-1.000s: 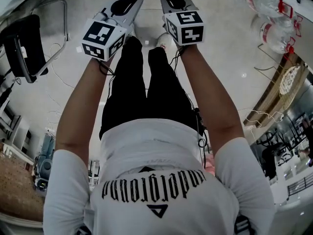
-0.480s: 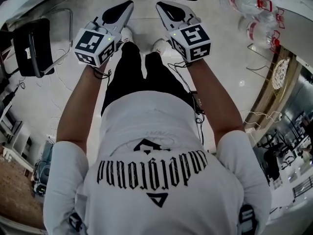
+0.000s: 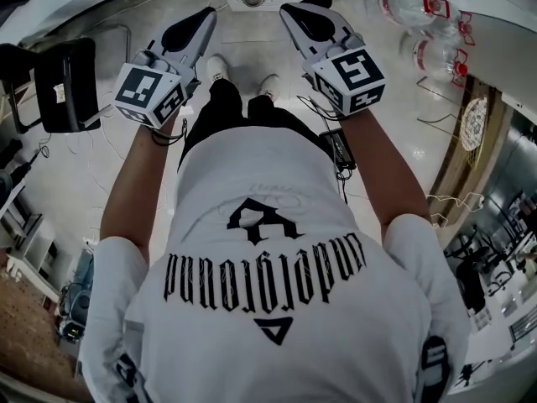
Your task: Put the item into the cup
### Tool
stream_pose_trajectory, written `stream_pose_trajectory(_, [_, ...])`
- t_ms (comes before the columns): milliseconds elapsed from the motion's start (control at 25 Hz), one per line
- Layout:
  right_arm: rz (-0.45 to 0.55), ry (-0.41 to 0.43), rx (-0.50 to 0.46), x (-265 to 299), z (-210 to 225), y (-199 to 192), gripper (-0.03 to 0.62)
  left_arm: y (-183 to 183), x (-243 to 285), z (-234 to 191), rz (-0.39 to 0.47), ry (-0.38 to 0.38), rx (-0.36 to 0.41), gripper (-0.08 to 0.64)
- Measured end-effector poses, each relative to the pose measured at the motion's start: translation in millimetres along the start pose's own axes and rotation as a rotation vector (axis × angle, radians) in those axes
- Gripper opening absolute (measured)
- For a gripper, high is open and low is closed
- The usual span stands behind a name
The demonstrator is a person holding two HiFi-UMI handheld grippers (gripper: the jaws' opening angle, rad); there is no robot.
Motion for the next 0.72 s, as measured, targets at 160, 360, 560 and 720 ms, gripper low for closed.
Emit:
stream_pose_trajectory(160, [0.021, -0.008, -0.018, -11.6, 2.8, 24.9, 0.014, 21.7, -6.6, 10.5, 0.010, -0.012, -0.001, 0.014])
stream_pose_trajectory(360, [0.045, -0.026, -0.021, -34.8, 10.8, 44.1, 0.014, 38.7, -10.1, 27.4, 0.013, -0.030, 0.004, 0.015])
stream_pose_trajectory(560, [0.064, -0.041, -0.033, -56.0, 15.3, 57.1, 0.014, 52.8, -13.9, 35.1, 0.030, -0.028, 0.011, 0.014])
stream_pose_trajectory(720, [0.077, -0.051, -0.038, -72.2, 17.8, 69.0, 0.014, 59.5, -16.2, 41.8, 0.044, -0.019, 0.004, 0.014])
Point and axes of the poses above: the fingertips, and each gripper's own axes: x forward along the fingers, z to its right, y out of its top, the point moved 1 cm from there along -x, backward along the fingers, and after that the axes turned 15 degrees about z, right-handed, at the moved point
